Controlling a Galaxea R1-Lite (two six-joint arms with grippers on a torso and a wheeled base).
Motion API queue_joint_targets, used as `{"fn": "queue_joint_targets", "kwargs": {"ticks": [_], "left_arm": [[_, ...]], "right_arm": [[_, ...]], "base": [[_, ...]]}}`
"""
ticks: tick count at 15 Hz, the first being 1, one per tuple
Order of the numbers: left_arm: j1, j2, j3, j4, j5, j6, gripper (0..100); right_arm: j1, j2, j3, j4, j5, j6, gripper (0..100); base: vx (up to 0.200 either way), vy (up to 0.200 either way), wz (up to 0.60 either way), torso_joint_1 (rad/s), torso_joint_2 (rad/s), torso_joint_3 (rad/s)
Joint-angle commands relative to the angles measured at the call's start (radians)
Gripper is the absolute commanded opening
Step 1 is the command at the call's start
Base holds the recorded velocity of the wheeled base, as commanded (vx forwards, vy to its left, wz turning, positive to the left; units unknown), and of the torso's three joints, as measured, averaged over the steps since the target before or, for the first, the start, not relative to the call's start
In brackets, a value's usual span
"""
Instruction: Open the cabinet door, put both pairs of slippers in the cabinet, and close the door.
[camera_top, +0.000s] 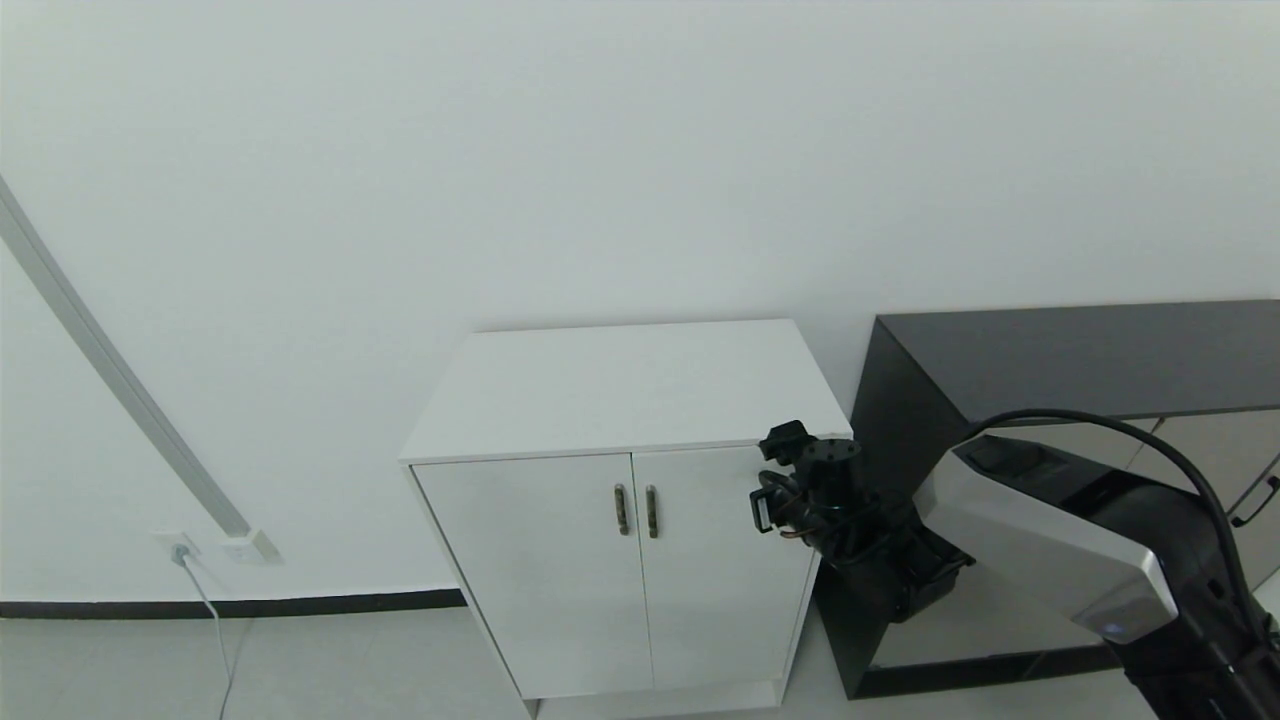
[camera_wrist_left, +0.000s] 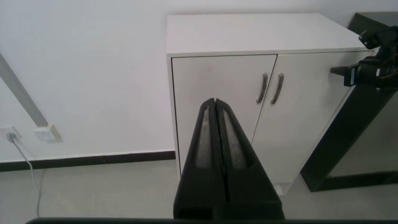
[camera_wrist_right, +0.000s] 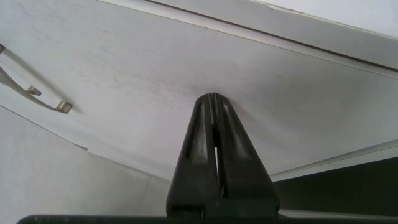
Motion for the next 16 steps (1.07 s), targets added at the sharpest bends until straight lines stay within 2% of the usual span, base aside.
{"fn": "queue_joint_targets", "kwargs": {"ticks": [1,10,12,16], "left_arm": [[0.0,0.001,0.0,0.0,0.001,0.0,0],[0.0,0.001,0.0,0.0,0.002,0.0,0],[0.0,0.001,0.0,0.0,0.002,0.0,0],[0.0,0.001,0.0,0.0,0.002,0.0,0]], "right_arm": [[-0.006,0.0,-0.003,0.002,0.0,0.0,0],[-0.01,-0.013,0.003,-0.003,0.0,0.0,0],[0.004,-0.097,0.087,-0.006,0.0,0.0,0],[0.017,-0.37,0.371,-0.041,-0.011,-0.002,0]], "base": [[0.0,0.0,0.0,0.0,0.0,0.0],[0.0,0.0,0.0,0.0,0.0,0.0],[0.0,0.0,0.0,0.0,0.0,0.0],[0.0,0.0,0.0,0.0,0.0,0.0]]}}
